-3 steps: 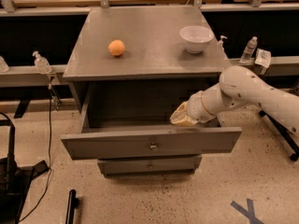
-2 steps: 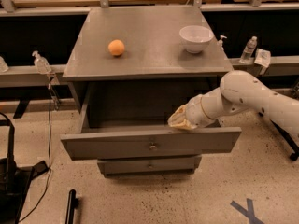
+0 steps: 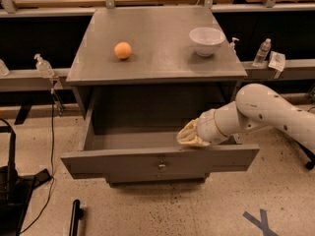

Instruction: Open top drawer

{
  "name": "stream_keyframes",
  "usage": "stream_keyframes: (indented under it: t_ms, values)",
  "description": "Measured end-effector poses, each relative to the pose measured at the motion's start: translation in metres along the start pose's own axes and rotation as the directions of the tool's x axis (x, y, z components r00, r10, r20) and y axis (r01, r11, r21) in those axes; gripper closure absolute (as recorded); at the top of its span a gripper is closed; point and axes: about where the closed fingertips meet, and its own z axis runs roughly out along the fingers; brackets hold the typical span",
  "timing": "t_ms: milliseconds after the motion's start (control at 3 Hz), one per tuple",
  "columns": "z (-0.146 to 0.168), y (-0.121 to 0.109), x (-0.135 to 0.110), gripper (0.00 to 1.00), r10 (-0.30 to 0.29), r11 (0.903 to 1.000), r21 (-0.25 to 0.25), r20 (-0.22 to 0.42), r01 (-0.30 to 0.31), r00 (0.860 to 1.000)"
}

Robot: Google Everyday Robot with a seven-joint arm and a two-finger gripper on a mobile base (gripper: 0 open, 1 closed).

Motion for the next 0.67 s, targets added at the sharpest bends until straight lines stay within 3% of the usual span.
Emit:
stream_keyframes:
  t_ms: [667]
  values:
    - [-0.008,-0.028,0.000,1.00,-0.012,0.9992,0.040,0.040,0.011,0.999]
